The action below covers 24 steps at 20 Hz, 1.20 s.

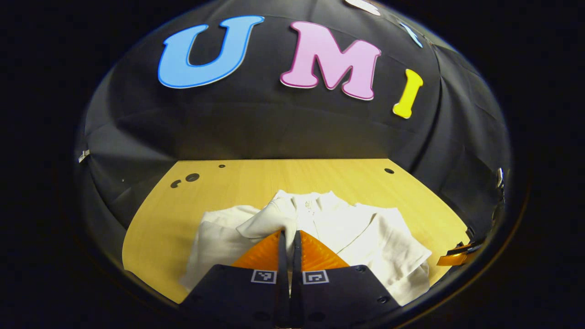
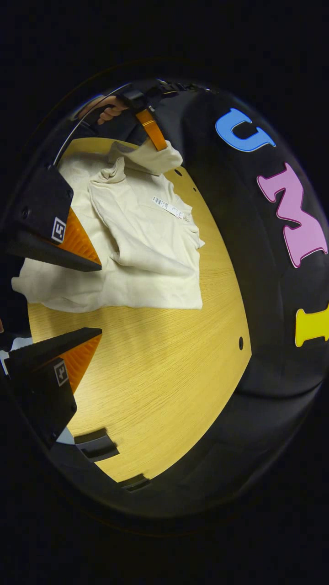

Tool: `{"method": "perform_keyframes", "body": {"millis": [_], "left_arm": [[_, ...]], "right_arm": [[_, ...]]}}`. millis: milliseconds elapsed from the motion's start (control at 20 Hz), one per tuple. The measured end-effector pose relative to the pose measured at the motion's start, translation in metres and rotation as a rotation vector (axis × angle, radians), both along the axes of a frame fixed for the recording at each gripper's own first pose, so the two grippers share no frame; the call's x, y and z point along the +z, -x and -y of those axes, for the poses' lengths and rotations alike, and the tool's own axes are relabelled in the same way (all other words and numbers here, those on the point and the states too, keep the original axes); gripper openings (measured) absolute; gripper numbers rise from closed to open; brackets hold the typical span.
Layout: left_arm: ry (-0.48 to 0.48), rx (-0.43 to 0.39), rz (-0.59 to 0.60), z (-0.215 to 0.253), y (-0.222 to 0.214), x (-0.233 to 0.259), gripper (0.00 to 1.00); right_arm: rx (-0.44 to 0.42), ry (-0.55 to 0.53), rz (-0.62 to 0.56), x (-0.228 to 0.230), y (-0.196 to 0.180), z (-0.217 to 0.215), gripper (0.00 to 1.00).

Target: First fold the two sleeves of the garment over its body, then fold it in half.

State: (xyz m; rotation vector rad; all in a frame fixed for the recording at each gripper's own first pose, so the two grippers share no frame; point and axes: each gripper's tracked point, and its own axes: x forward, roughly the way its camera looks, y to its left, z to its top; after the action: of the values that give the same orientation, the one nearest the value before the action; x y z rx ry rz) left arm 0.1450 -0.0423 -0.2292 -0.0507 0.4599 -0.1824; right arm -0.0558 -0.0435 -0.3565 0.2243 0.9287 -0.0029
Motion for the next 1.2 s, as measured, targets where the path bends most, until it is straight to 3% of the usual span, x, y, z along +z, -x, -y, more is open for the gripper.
{"method": "perform_keyframes", "body": {"millis": [150, 200, 350, 500, 700, 850, 1100, 1200], "left_arm": [[-0.056, -0.04, -0.013, 0.026, 0.0, -0.019, 0.06], [-0.076, -0.046, -0.017, 0.031, 0.001, -0.025, 0.02], [-0.079, -0.07, -0.056, 0.046, 0.003, -0.044, 0.09], [-0.006, -0.104, -0.115, 0.063, 0.01, -0.055, 0.21], [-0.052, -0.079, -0.094, 0.051, 0.016, -0.052, 0.95], [-0.078, -0.075, -0.091, 0.039, 0.027, -0.049, 0.97], [-0.039, -0.091, -0.109, 0.02, 0.063, -0.044, 0.94], [-0.034, -0.087, -0.116, 0.003, 0.083, -0.044, 0.97]], "right_arm": [[0.024, 0.017, -0.013, -0.005, 0.0, 0.008, 0.77], [0.031, 0.02, -0.021, -0.007, 0.001, 0.01, 0.77], [0.036, 0.017, -0.035, -0.011, 0.002, 0.014, 0.77], [0.041, 0.023, -0.034, -0.012, 0.002, 0.019, 0.77], [0.042, 0.023, -0.029, -0.011, 0.006, 0.014, 0.77], [0.052, 0.034, -0.028, -0.011, 0.015, 0.009, 0.77], [0.061, 0.044, -0.037, -0.011, 0.041, -0.004, 0.77], [0.062, 0.046, -0.039, -0.01, 0.053, -0.011, 0.77]]}}
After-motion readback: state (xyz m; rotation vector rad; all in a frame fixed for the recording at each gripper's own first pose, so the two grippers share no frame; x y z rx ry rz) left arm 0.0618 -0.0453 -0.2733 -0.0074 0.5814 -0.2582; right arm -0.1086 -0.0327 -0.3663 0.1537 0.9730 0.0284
